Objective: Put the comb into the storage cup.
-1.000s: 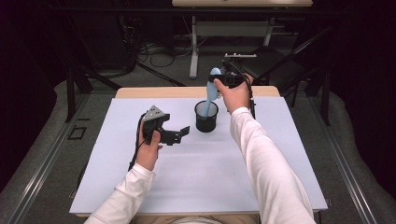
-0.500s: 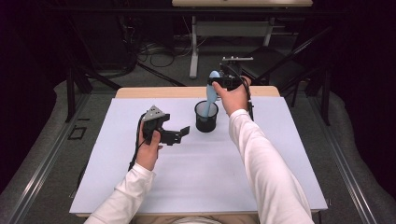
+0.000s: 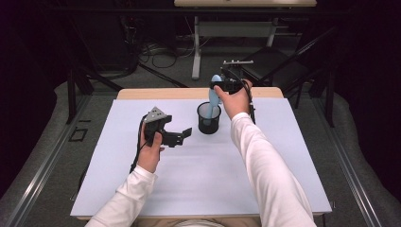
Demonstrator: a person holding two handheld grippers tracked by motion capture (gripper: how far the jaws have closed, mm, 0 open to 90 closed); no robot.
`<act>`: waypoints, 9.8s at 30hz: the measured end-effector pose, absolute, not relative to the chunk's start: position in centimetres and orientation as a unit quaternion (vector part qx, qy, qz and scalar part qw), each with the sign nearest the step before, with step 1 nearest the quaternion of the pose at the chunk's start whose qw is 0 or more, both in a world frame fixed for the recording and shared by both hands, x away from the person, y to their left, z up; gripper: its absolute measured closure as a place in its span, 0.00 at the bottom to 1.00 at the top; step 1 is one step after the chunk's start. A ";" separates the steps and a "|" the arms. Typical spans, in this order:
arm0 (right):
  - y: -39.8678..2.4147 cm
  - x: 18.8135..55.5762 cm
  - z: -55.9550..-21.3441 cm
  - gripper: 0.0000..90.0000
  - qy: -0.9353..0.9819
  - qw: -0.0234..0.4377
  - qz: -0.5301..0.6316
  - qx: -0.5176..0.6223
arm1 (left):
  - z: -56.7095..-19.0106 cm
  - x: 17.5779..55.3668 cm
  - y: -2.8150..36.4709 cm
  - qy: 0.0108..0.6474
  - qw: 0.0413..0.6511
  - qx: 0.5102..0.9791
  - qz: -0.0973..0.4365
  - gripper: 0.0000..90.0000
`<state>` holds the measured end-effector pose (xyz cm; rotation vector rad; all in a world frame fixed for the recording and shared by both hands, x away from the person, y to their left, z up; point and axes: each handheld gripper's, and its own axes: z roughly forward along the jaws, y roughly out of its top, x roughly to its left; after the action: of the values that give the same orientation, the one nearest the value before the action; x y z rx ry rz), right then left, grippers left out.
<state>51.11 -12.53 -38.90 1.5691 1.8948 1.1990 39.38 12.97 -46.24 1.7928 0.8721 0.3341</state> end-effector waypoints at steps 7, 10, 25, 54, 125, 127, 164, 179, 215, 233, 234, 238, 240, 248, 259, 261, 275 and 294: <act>-12.8 51.3 -39.4 0.53 0.681 0.203 0.425 0.561 | -46.3 39.4 12.9 0.365 0.531 0.752 0.140 0.01; -12.8 51.3 -39.6 0.53 0.684 0.204 0.422 0.559 | -46.3 39.4 12.9 0.365 0.530 0.752 0.140 0.01; -12.5 51.4 -40.2 0.53 0.690 0.210 0.417 0.553 | -46.4 39.4 12.8 0.364 0.529 0.754 0.138 0.01; -12.2 51.4 -40.6 0.49 0.706 0.179 0.418 0.543 | -46.4 39.4 12.8 0.365 0.528 0.754 0.139 0.01; -11.3 50.8 -40.4 0.00 0.721 0.210 0.385 0.536 | -46.5 39.6 13.1 0.370 0.530 0.750 0.137 0.01; -11.3 50.8 -40.4 0.00 0.721 0.208 0.384 0.539 | -46.5 39.6 13.1 0.370 0.530 0.750 0.138 0.01; -11.3 50.3 -40.2 0.00 0.733 0.180 0.391 0.527 | -46.3 39.6 13.3 0.371 0.533 0.748 0.139 0.01; -11.8 49.0 -39.7 0.00 0.747 0.168 0.398 0.506 | -46.3 39.7 13.4 0.371 0.532 0.748 0.138 0.01; -13.4 46.1 -38.0 0.01 0.764 0.161 0.416 0.467 | -45.2 40.3 15.0 0.380 0.537 0.744 0.117 0.01; -12.4 43.4 -38.8 0.01 0.787 0.154 0.420 0.426 | -43.7 40.5 18.3 0.410 0.542 0.723 0.120 0.01; -12.4 43.1 -38.8 0.01 0.787 0.154 0.420 0.425 | -43.6 40.5 18.5 0.411 0.540 0.724 0.121 0.01; -12.5 42.3 -39.2 0.01 0.791 0.148 0.423 0.418 | -43.3 40.2 18.7 0.407 0.540 0.727 0.118 0.01; -12.7 42.0 -39.5 0.01 0.790 0.149 0.425 0.415 | -43.2 40.2 18.8 0.405 0.541 0.727 0.117 0.01; -13.5 40.4 -40.6 0.02 0.788 0.147 0.445 0.399 | -43.0 39.9 18.8 0.400 0.538 0.734 0.110 0.01; -14.1 38.2 -42.0 0.02 0.787 0.150 0.456 0.389 | -42.9 39.7 18.7 0.395 0.535 0.740 0.106 0.01; -14.1 38.1 -42.2 0.02 0.788 0.148 0.454 0.388 | -43.0 39.7 18.7 0.394 0.534 0.741 0.107 0.01; -14.6 37.1 -42.7 0.03 0.788 0.146 0.454 0.389 | -42.5 39.4 18.7 0.387 0.533 0.745 0.109 0.01; -18.2 34.9 -44.0 0.05 0.773 0.153 0.462 0.407 | -42.9 37.1 20.8 0.370 0.514 0.767 0.107 0.01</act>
<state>34.95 -18.24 -43.99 1.1681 2.2168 1.3260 37.12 20.85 -42.88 1.8428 0.8890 0.2570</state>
